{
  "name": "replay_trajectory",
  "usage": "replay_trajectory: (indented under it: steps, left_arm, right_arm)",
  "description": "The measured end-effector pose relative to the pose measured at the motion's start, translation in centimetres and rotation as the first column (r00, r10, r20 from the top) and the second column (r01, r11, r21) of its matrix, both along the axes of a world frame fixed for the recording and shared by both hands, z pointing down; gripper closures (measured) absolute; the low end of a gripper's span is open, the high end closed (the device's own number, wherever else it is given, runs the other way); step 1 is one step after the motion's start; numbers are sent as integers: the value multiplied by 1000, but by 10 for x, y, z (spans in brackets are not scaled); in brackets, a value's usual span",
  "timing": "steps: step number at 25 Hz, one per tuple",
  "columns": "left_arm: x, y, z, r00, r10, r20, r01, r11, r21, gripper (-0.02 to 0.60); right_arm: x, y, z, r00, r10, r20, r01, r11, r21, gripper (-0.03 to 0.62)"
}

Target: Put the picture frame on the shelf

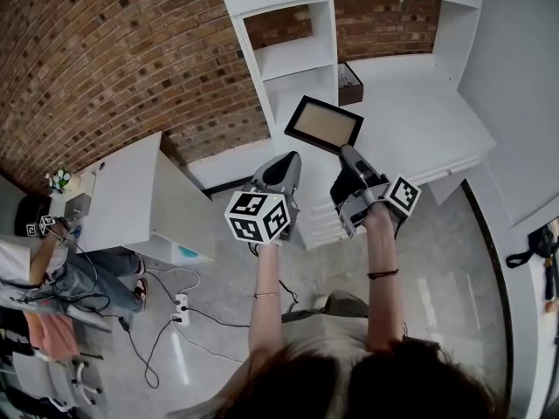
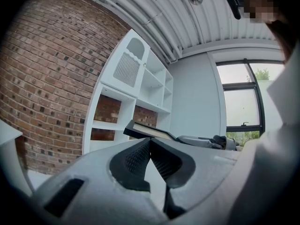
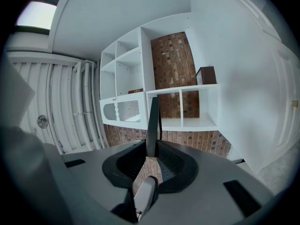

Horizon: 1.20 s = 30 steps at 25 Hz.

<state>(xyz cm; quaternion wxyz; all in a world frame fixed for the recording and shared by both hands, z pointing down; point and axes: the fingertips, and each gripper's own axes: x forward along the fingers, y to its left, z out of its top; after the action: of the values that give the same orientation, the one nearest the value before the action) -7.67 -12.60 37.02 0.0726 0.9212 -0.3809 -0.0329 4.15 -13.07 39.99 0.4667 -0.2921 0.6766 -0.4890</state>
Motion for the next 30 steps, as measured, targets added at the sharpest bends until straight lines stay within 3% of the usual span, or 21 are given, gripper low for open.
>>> replay_trajectory:
  steps: [19,30]
  left_arm:
    - [0,-10,16,1000,19,-8,-19,1000,-2,571]
    - [21,-86,11,999,-33,-1,33,999,-23,571]
  right_arm:
    - [-2,-10,14,1000,18,-6,-18,1000,-8,523]
    - [17,-95,10,999,-37,2,37,999,-36,523]
